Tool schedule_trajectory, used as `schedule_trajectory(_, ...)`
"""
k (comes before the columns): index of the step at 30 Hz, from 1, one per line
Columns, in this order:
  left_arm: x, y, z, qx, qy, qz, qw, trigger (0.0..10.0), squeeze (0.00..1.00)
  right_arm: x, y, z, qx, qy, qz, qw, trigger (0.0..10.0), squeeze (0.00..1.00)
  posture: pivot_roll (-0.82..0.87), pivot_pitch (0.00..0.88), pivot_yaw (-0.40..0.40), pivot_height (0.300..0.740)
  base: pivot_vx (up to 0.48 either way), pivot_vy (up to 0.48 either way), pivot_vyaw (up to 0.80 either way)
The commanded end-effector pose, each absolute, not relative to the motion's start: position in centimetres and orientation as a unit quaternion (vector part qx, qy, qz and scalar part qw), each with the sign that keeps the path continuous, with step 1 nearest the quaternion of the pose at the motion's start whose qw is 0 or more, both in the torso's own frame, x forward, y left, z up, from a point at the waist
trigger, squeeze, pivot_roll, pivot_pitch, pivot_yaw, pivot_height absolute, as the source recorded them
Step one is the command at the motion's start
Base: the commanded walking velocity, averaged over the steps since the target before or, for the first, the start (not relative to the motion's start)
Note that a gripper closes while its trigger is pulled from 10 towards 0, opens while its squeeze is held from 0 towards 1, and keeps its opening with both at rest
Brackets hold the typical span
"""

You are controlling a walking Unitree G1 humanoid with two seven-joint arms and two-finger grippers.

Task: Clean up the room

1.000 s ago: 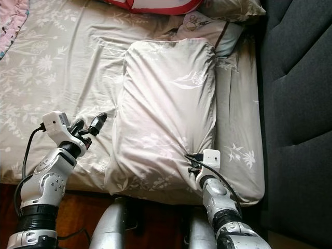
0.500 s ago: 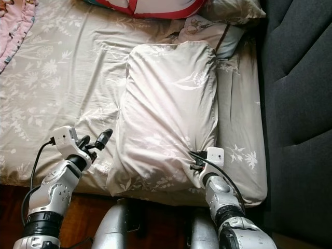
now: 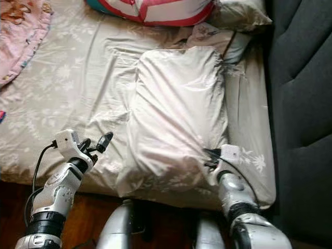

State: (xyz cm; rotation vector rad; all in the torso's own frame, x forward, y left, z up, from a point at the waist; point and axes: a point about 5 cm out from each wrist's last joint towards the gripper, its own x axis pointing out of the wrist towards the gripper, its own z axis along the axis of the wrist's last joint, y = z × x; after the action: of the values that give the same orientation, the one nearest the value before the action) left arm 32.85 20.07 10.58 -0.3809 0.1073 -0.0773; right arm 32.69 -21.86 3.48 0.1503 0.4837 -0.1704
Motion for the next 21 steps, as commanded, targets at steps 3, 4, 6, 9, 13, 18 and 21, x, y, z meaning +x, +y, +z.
schedule_trajectory(3,32.4,21.1,9.6,-0.178,0.067,-0.023,0.981,10.0,0.00,31.9,-28.3,5.5,0.060,0.185,-0.207,0.959,0.0,0.00,-0.10,0.256,0.061,0.672,0.000,0.000,0.00)
schedule_trajectory(4,32.4,21.2,9.5,-0.178,0.067,-0.022,0.981,10.0,0.00,31.8,-29.0,5.8,0.057,0.179,-0.220,0.957,0.0,0.00,-0.11,0.256,0.063,0.672,0.000,0.000,0.00)
schedule_trajectory(6,32.4,21.3,9.5,-0.178,0.068,-0.020,0.982,10.0,0.00,31.5,-30.2,6.4,0.054,0.167,-0.241,0.955,0.0,0.00,-0.11,0.256,0.063,0.672,0.000,0.000,0.00)
schedule_trajectory(9,32.5,21.4,9.4,-0.177,0.068,-0.018,0.982,10.0,0.00,31.0,-32.0,7.1,0.050,0.148,-0.275,0.949,0.0,0.00,-0.11,0.255,0.065,0.672,0.000,0.000,0.00)
schedule_trajectory(13,32.6,21.6,9.3,-0.176,0.069,-0.017,0.982,10.0,0.00,30.0,-33.7,7.5,0.039,0.135,-0.315,0.939,0.0,0.00,-0.12,0.255,0.067,0.672,0.000,0.000,0.00)
schedule_trajectory(18,32.4,21.5,9.0,-0.172,0.074,-0.019,0.982,10.0,0.00,27.0,-34.6,5.0,0.031,0.158,-0.380,0.911,0.0,0.00,-0.12,0.257,0.069,0.672,0.000,0.000,0.00)
schedule_trajectory(21,32.3,21.6,8.9,-0.169,0.075,-0.019,0.982,10.0,0.00,23.9,-34.2,1.7,0.069,0.201,-0.405,0.889,0.0,0.00,-0.12,0.260,0.071,0.672,0.000,0.000,0.00)
